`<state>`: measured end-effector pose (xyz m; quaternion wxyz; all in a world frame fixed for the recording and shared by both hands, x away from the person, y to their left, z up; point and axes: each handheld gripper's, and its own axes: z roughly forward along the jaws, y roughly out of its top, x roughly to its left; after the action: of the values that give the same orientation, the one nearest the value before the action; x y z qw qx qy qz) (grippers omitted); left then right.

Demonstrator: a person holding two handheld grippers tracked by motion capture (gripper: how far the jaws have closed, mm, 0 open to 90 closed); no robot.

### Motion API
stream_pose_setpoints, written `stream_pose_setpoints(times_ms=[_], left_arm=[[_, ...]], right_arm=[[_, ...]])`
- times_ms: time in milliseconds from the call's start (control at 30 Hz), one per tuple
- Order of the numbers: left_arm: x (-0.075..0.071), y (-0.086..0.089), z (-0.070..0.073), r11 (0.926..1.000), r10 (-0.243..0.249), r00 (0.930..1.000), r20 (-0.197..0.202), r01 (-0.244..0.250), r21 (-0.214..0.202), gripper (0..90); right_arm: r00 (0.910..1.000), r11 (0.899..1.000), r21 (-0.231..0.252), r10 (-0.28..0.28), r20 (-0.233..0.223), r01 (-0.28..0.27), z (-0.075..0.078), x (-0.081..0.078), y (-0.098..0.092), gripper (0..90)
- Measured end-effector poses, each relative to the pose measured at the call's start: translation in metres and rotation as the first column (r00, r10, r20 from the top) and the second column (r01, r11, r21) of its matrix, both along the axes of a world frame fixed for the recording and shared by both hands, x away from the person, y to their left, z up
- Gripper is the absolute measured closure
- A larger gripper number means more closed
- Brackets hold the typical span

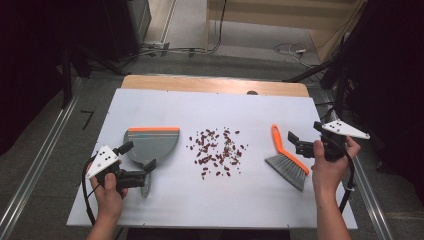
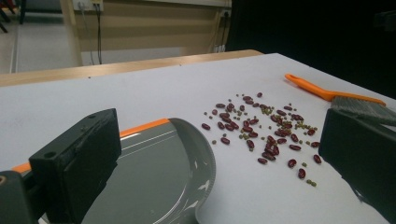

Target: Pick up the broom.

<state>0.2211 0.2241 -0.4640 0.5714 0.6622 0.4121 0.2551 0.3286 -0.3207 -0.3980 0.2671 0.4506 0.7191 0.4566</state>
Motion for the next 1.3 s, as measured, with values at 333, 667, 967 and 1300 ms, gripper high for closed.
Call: stream_pose_setpoints(times_ms=[333,667,967,1300], left_arm=[[0.000,-0.001,-0.002,0.9999,-0.010,0.9998,-0.014,0.010,0.000,0.0],[0.002,-0.003,-0.004,0.9999,-0.015,0.9995,-0.028,0.015,0.008,0.0],[0.003,-0.004,-0.005,0.9998,-0.017,0.9993,-0.034,0.017,0.009,0.0],[0.003,-0.003,-0.005,0.9998,-0.016,0.9992,-0.037,0.016,0.011,0.0]], right_arm=[[0.9741,0.993,-0.088,-0.097,-0.204,0.080,-0.014,0.037,0.012,27.2],[0.9352,0.987,-0.160,-0.084,-0.344,0.029,-0.037,0.047,0.018,47.0],[0.8907,0.985,-0.170,-0.067,-0.450,-0.012,-0.052,0.051,0.024,55.8],[0.8467,0.975,-0.223,-0.108,-0.521,-0.012,-0.070,0.055,0.030,63.3]])
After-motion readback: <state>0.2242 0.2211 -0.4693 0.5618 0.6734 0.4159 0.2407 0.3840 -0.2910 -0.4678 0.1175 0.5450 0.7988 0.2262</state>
